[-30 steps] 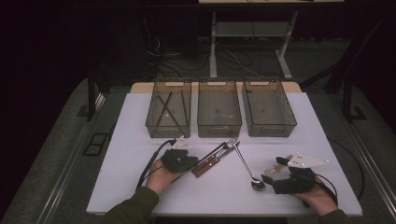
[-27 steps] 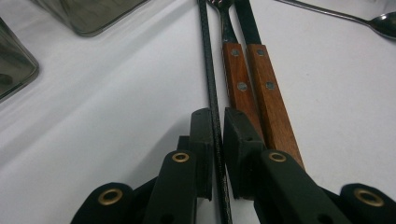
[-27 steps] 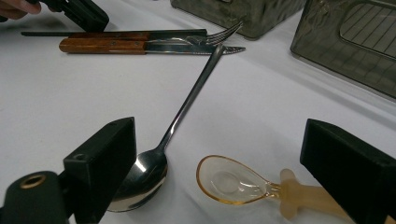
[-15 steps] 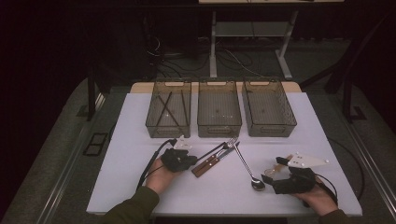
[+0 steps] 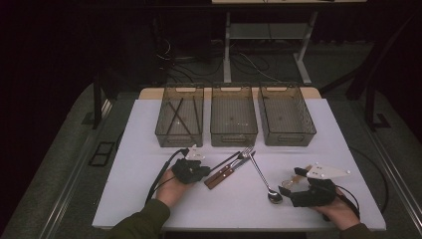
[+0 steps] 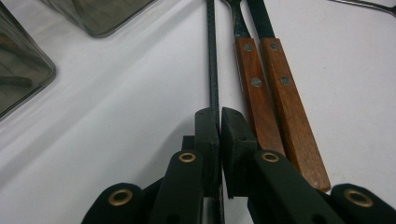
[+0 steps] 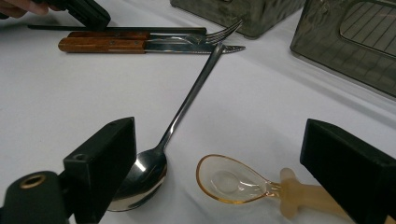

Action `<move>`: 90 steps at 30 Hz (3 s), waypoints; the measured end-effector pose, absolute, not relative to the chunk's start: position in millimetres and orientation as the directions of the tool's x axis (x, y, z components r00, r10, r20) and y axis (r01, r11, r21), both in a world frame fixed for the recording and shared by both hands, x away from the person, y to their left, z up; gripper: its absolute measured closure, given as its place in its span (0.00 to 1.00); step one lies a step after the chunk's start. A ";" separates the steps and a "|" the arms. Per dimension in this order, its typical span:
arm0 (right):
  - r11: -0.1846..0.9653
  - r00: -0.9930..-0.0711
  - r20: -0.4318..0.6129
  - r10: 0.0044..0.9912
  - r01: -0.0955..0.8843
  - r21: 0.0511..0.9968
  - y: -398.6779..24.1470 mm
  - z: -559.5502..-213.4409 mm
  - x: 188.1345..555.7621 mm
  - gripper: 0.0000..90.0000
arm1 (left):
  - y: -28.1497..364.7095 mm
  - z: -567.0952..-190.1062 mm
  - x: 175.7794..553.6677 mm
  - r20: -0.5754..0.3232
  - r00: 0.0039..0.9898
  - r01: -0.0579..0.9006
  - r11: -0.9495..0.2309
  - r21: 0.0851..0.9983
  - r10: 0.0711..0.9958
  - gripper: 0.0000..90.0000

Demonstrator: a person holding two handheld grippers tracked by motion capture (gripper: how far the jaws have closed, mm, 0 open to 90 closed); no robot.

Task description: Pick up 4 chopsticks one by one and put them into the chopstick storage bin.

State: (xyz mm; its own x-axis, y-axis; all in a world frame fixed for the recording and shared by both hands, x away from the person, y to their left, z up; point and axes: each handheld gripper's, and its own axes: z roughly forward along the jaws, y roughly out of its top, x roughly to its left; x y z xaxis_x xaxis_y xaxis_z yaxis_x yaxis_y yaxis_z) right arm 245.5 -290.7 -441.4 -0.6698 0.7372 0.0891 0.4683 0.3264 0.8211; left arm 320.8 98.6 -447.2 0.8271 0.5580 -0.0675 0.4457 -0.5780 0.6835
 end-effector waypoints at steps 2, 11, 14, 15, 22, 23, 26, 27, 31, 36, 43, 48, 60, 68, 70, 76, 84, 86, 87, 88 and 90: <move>0.326 -0.670 0.089 0.737 0.468 0.821 -291.1 -441.3 245.5 0.12 | 98.8 -446.8 320.7 -0.066 0.829 0.444 -0.581 0.682 0.556 0.96; 0.327 -0.672 0.087 0.735 0.465 0.822 -291.1 -441.3 245.6 0.12 | 105.7 -440.5 321.0 -0.072 0.830 0.440 -0.570 0.694 0.553 0.96; 0.328 -0.673 0.086 0.735 0.464 0.823 -291.1 -441.2 245.6 0.12 | 108.4 -437.3 320.1 -0.078 0.827 0.445 -0.564 0.696 0.556 0.96; 0.328 -0.673 0.086 0.735 0.464 0.823 -291.1 -441.2 245.6 0.12 | 109.0 -436.2 319.7 -0.081 0.827 0.446 -0.562 0.697 0.556 0.96; 0.330 -0.675 0.085 0.733 0.462 0.823 -291.2 -441.0 245.5 0.12 | 114.6 -428.0 317.0 -0.082 0.836 0.432 -0.559 0.708 0.542 0.96; 0.330 -0.675 0.086 0.733 0.462 0.823 -291.2 -441.0 245.4 0.12 | 115.3 -426.6 316.5 -0.087 0.836 0.434 -0.555 0.710 0.542 0.96; 0.331 -0.676 0.085 0.732 0.461 0.823 -291.1 -440.9 245.4 0.12 | 117.9 -423.0 315.7 -0.092 0.838 0.432 -0.551 0.714 0.538 0.96; 0.330 -0.676 0.085 0.732 0.461 0.823 -291.1 -440.9 245.3 0.12 | 118.8 -421.8 315.6 -0.092 0.840 0.429 -0.551 0.716 0.535 0.96; 0.331 -0.677 0.085 0.731 0.460 0.824 -291.1 -440.8 245.3 0.12 | 122.0 -416.3 313.4 -0.100 0.845 0.422 -0.542 0.727 0.525 0.96; 0.330 -0.676 0.086 0.732 0.462 0.823 -291.2 -440.7 245.2 0.12 | 126.4 -407.4 310.0 -0.097 0.851 0.405 -0.528 0.747 0.516 0.96; 0.328 -0.676 0.088 0.732 0.462 0.824 -291.0 -440.5 244.9 0.12 | 134.3 -397.7 308.7 -0.097 0.856 0.393 -0.517 0.760 0.508 0.96; 0.328 -0.677 0.088 0.731 0.462 0.824 -290.9 -440.6 245.0 0.12 | 142.1 -391.1 308.4 -0.099 0.851 0.392 -0.498 0.773 0.516 0.96; 0.330 -0.677 0.087 0.731 0.461 0.824 -291.0 -440.7 245.3 0.12 | 175.1 -380.8 314.2 -0.112 0.806 0.417 -0.424 0.804 0.581 0.96; 0.329 -0.675 0.087 0.733 0.463 0.823 -290.9 -440.9 245.5 0.12 | 187.5 -378.0 322.0 -0.108 0.780 0.432 -0.404 0.806 0.617 0.96; 0.328 -0.673 0.087 0.735 0.465 0.822 -290.7 -441.1 245.8 0.12 | 188.9 -377.0 326.0 -0.101 0.776 0.431 -0.406 0.806 0.623 0.96; 0.324 -0.668 0.093 0.738 0.472 0.820 -290.8 -441.8 246.4 0.12 | 189.0 -371.6 341.2 -0.090 0.758 0.437 -0.400 0.806 0.646 0.96; 0.320 -0.668 0.094 0.738 0.469 0.823 -292.6 -441.8 246.2 0.12 | 190.1 -363.1 366.2 -0.088 0.720 0.450 -0.367 0.814 0.688 0.96; 0.320 -0.669 0.094 0.738 0.468 0.824 -292.2 -441.7 246.0 0.12 | 189.6 -360.2 372.8 -0.090 0.711 0.455 -0.358 0.815 0.698 0.96; 0.319 -0.668 0.094 0.738 0.469 0.823 -292.0 -441.7 245.9 0.12 | 189.4 -358.6 376.1 -0.087 0.706 0.457 -0.358 0.814 0.703 0.96; 0.319 -0.668 0.094 0.738 0.468 0.824 -292.0 -441.7 245.8 0.12 | 189.6 -357.1 379.7 -0.080 0.701 0.457 -0.360 0.813 0.709 0.96; 0.319 -0.668 0.094 0.738 0.468 0.824 -292.0 -441.7 245.9 0.12 | 189.8 -354.5 386.6 -0.080 0.688 0.464 -0.352 0.813 0.721 0.96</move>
State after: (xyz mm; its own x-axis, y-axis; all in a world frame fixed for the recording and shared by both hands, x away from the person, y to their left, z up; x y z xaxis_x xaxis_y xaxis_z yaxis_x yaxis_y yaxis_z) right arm 245.9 -292.0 -441.7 -0.6680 0.7382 0.0939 0.4685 0.3191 0.8239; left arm 386.6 189.8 -354.5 0.6877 0.7215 -0.0805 0.4643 -0.3519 0.8127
